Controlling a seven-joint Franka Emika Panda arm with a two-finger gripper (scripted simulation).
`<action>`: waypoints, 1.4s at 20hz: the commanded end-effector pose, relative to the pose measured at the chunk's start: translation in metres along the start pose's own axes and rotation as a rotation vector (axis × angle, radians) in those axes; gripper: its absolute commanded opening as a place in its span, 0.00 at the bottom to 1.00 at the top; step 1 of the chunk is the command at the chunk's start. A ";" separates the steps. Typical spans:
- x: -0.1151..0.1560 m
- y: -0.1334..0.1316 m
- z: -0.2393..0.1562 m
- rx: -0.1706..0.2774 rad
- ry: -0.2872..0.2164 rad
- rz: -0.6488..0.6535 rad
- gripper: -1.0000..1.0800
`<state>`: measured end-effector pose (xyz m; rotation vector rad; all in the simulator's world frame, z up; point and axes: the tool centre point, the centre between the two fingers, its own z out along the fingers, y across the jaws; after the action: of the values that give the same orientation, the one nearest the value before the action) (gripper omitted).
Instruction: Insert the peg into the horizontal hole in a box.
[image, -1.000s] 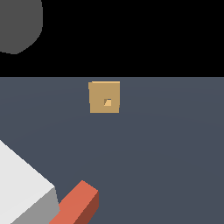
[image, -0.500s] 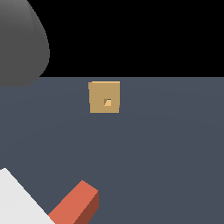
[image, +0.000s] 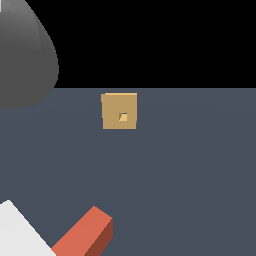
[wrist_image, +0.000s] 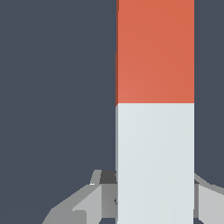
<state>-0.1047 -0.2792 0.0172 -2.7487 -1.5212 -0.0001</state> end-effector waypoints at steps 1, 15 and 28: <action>0.000 0.000 0.000 0.000 0.000 0.000 0.00; 0.045 -0.009 -0.004 0.000 0.000 -0.052 0.00; 0.226 -0.069 -0.023 -0.001 -0.001 -0.267 0.00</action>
<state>-0.0477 -0.0788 0.0364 -2.5504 -1.8336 0.0025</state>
